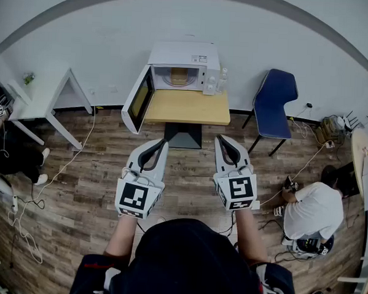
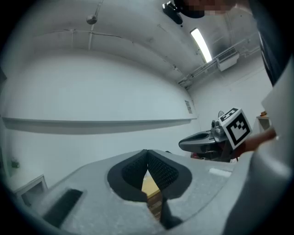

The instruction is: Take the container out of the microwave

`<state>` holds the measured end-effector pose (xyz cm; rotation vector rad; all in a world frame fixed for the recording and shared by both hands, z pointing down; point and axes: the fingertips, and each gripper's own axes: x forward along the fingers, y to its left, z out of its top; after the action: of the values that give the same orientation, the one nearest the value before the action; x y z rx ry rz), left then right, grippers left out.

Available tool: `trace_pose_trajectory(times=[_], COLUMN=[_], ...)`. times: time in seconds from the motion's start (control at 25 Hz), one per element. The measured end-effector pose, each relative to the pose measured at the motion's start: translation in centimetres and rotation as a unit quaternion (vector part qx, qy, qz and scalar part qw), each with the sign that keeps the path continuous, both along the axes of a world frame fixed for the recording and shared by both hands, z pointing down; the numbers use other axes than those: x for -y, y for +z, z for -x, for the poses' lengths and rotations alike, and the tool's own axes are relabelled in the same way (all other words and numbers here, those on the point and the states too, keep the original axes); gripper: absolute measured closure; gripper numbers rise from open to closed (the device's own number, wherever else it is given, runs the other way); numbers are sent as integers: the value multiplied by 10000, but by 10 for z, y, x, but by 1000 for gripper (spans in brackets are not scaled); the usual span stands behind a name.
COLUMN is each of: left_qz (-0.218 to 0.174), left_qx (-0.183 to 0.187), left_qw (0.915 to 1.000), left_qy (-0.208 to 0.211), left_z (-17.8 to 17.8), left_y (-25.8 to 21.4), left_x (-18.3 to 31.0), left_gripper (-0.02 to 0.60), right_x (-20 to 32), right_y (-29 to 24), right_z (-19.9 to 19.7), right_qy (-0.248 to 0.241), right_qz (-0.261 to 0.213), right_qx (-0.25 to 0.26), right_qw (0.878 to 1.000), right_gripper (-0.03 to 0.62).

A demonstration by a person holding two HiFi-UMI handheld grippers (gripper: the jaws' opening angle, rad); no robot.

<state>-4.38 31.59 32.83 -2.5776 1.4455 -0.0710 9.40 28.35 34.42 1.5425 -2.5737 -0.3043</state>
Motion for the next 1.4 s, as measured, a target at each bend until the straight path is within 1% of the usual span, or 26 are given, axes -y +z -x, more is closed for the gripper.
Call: trace_pose_trajectory(times=[0.16,0.36,0.48,0.64,0.8,0.88,1.0,1.2,1.4], left_qz=[61,89,223,241,313,355,542,625,668], left_qx=[67,147,134,20,138,114,186,216,305], left_qw=[9999,9998,9997,9996,9990,9986,9974,9969,9967], left_qy=[42,28,-28,-135,-281,-381,-444,-428,-351], left_z=[-6,-17,-25,-44,-61,-65,-72,-86,-88], left_y=[1,5,12,14,24,31,48,53,60], left_x=[-4,-8,-10,-13,-20,-24,-28,-17,4], left_gripper=[568,566,568,568,566,568,566,566,566], right_x=[-5,-7,-10,-16,-19,-21,-25,-16,3], right_y=[2,6,10,12,23,32,44,54,60], right_z=[-4,-14,-24,-47,-69,-74,-75,-82,-82], right_qy=[88,72,64,29,-13,-84,-227,-291,-300], right_qz=[20,74,52,70,189,265,344,455,512], right_qx=[117,242,205,140,132,109,9,46,86], right_qw=[9999,9997,9998,9999,9997,9996,9991,9985,9982], right_gripper=[586,586,586,586,586,586,586,586,586])
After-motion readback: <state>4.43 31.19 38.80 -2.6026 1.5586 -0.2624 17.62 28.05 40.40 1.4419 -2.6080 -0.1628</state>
